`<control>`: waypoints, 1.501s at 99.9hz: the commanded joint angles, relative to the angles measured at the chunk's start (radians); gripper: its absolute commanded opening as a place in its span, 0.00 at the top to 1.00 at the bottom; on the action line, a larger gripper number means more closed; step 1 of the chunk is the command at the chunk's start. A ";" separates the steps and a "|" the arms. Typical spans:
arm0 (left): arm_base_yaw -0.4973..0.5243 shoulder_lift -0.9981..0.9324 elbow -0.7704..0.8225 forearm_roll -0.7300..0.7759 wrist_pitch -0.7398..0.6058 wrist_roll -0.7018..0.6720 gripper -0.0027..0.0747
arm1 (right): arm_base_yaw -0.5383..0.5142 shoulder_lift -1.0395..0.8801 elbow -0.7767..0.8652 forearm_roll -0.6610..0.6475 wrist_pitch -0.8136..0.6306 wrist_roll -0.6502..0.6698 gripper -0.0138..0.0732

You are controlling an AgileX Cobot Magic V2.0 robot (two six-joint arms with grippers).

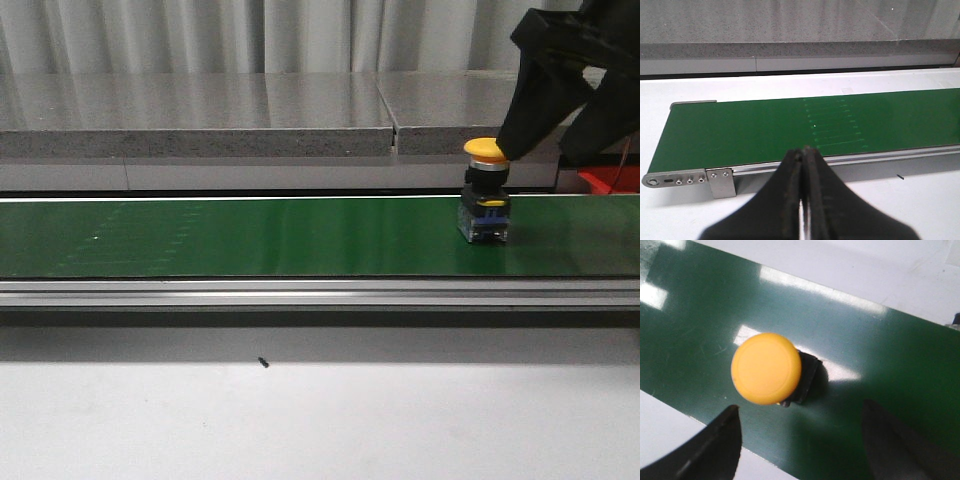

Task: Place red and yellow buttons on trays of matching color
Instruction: 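Lower the right gripper onto the second yellow button and grasp, then carry the second yellow button into the yellow tray and release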

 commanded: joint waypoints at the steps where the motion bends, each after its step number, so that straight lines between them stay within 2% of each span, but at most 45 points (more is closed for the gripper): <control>1: -0.007 0.012 -0.024 -0.005 -0.074 -0.007 0.99 | 0.003 -0.029 -0.035 0.013 -0.022 -0.011 0.26; 53: -0.007 0.012 -0.024 -0.005 -0.074 -0.007 0.99 | 0.003 -0.028 -0.035 0.000 -0.084 -0.018 0.26; 72: -0.007 0.012 -0.024 -0.005 -0.074 -0.007 0.99 | 0.001 -0.015 -0.035 -0.041 -0.102 -0.018 0.31; 102: -0.007 0.012 -0.024 -0.005 -0.074 -0.007 0.99 | -0.002 0.047 -0.035 -0.045 -0.125 -0.016 0.31; 109: -0.007 0.012 -0.024 -0.005 -0.074 -0.007 0.99 | -0.002 0.048 -0.035 -0.048 -0.123 -0.006 0.36; 119: -0.007 0.012 -0.024 -0.005 -0.074 -0.007 0.99 | -0.002 0.048 -0.035 -0.055 -0.110 0.001 0.54; 126: -0.007 0.012 -0.024 -0.005 -0.074 -0.007 0.99 | -0.002 0.048 -0.035 -0.055 -0.097 0.002 0.63; 150: -0.007 0.012 -0.024 -0.005 -0.074 -0.007 0.99 | -0.017 0.006 -0.121 -0.055 0.047 0.018 0.64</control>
